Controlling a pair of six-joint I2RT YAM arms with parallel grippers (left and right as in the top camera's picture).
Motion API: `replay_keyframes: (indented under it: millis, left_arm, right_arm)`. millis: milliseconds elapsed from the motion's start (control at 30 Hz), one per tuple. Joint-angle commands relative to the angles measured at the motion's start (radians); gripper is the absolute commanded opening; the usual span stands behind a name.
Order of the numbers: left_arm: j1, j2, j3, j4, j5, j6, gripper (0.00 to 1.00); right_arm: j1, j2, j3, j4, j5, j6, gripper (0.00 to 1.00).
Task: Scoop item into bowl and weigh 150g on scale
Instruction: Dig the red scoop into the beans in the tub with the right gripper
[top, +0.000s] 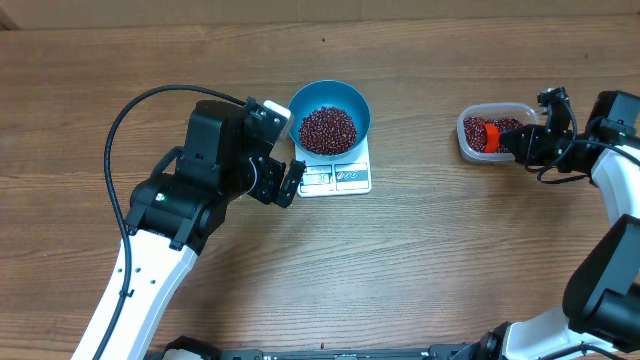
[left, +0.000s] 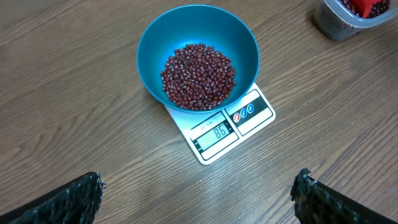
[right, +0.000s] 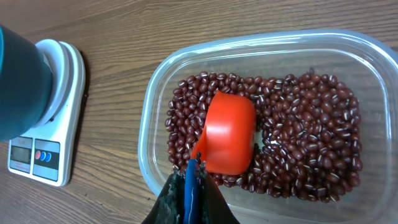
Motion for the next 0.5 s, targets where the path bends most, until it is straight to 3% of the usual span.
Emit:
replay_keyframes:
  millis: [0,467]
  left_arm:
    - [-0.003,-0.016,0.002,0.000,0.015,-0.006,1.00]
    - [-0.003,-0.016,0.002,0.000,0.015,-0.006,1.00]
  right_arm:
    - [-0.018,0.037,-0.004,-0.014,0.006,0.018,0.04]
    - [-0.039,0.037,-0.004,-0.023,-0.046,0.029,0.04]
